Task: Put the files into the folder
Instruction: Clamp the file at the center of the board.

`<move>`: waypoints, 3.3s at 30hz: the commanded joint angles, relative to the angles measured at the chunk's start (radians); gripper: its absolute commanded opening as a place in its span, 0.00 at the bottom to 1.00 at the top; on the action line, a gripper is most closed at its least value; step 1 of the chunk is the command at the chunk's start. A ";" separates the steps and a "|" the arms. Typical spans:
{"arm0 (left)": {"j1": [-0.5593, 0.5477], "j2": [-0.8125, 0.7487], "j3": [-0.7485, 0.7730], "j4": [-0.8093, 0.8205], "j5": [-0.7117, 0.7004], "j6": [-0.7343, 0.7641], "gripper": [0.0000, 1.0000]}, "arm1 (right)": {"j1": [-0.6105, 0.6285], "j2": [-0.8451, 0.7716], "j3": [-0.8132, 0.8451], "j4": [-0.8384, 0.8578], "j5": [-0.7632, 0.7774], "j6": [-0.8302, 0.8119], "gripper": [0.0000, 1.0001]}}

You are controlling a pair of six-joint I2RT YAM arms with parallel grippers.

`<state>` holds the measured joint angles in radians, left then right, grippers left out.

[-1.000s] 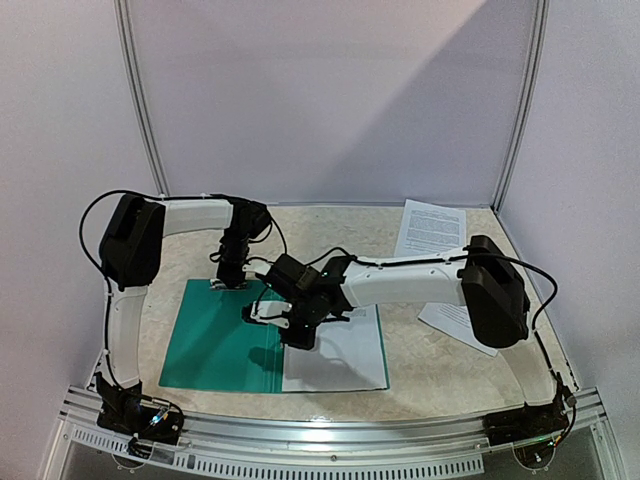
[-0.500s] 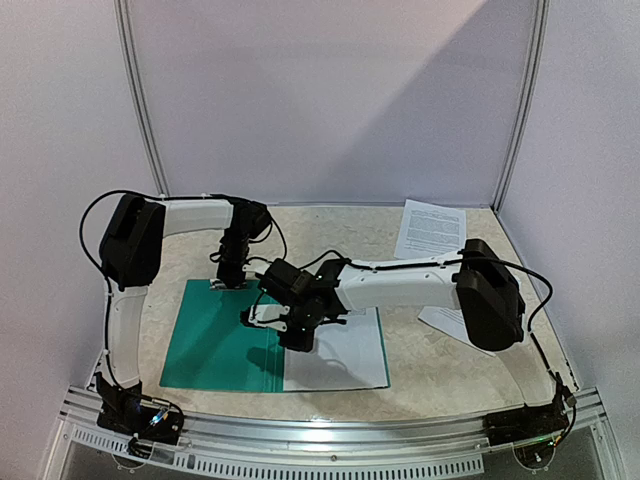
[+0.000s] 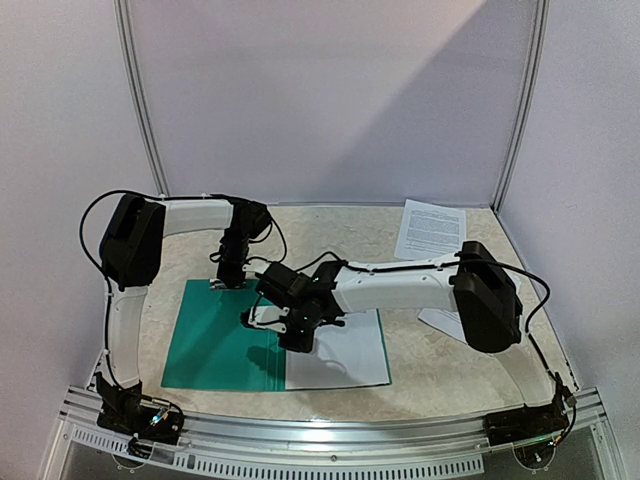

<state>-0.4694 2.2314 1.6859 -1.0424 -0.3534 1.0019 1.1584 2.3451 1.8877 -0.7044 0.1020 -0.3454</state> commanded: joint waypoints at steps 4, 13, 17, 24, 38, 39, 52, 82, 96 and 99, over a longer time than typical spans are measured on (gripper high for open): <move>0.002 0.080 -0.038 -0.013 -0.019 0.061 0.06 | -0.026 0.161 -0.043 -0.253 0.077 0.018 0.00; 0.002 0.081 -0.038 -0.014 -0.019 0.061 0.06 | -0.021 0.190 0.005 -0.257 0.053 0.022 0.00; 0.003 0.081 -0.037 -0.015 -0.019 0.059 0.06 | -0.015 0.207 0.047 -0.272 0.010 0.005 0.00; 0.003 0.085 -0.031 -0.023 -0.018 0.056 0.06 | -0.015 0.291 0.175 -0.424 -0.090 -0.005 0.00; 0.012 0.094 -0.010 -0.063 0.014 0.044 0.06 | -0.014 0.359 0.321 -0.431 -0.159 0.076 0.00; 0.013 0.094 -0.007 -0.066 0.017 0.043 0.06 | -0.014 0.362 0.323 -0.422 -0.167 0.080 0.00; 0.021 0.105 0.015 -0.090 0.038 0.042 0.06 | -0.020 0.266 0.257 -0.157 -0.006 0.150 0.00; 0.039 0.127 0.060 -0.130 0.070 0.030 0.06 | 0.017 0.467 0.398 -0.319 0.107 0.191 0.00; 0.047 0.136 0.077 -0.147 0.087 0.021 0.06 | 0.115 0.410 0.391 -0.108 0.328 -0.288 0.00; 0.050 0.139 0.085 -0.153 0.094 0.022 0.06 | 0.108 0.385 0.376 -0.058 0.284 -0.260 0.00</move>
<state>-0.4091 2.2971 1.7851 -1.1481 -0.3824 1.0126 1.2873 2.6297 2.3283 -0.8703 0.4793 -0.5304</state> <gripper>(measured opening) 0.241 0.007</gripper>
